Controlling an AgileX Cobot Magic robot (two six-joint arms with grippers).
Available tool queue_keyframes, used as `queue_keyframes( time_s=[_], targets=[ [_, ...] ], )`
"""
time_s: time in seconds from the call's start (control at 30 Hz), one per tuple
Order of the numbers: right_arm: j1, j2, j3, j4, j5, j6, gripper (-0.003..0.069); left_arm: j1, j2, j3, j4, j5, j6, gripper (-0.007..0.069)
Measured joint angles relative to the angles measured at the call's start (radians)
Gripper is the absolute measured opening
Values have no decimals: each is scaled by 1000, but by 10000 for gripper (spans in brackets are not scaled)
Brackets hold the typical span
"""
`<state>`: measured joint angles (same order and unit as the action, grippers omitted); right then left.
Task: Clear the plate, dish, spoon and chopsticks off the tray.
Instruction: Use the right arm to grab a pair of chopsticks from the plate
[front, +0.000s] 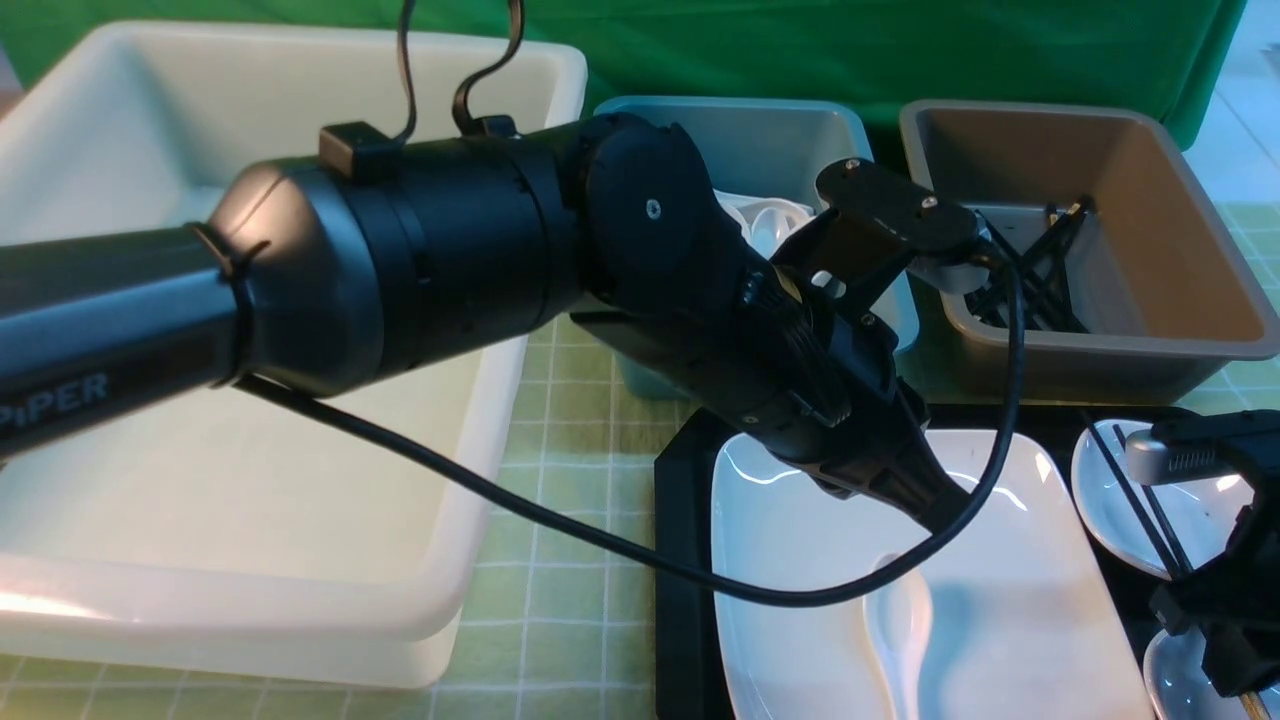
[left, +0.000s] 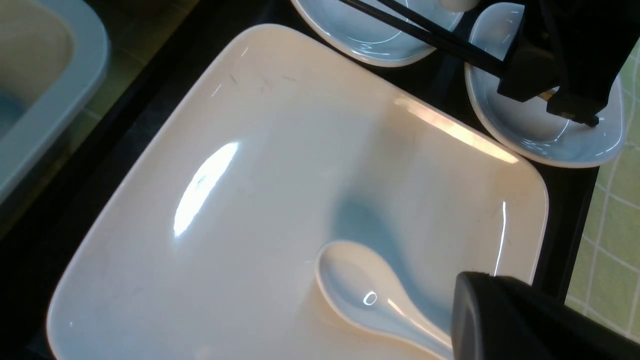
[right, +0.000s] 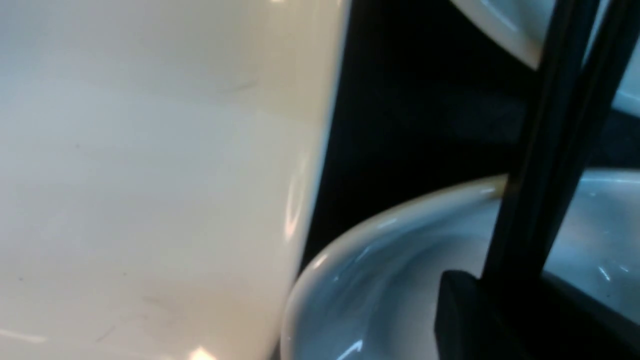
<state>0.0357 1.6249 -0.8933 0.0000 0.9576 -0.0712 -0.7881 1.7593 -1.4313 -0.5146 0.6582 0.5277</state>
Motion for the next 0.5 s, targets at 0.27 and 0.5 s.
queue_keyframes(
  time_s=[0.27, 0.5],
  targets=[
    [0, -49, 0, 0, 39, 0, 106, 0, 0, 0, 10, 0, -5, -16],
    [0, -242, 0, 0, 139, 0, 106, 0, -28, 0, 11, -12, -21, -16]
  ],
)
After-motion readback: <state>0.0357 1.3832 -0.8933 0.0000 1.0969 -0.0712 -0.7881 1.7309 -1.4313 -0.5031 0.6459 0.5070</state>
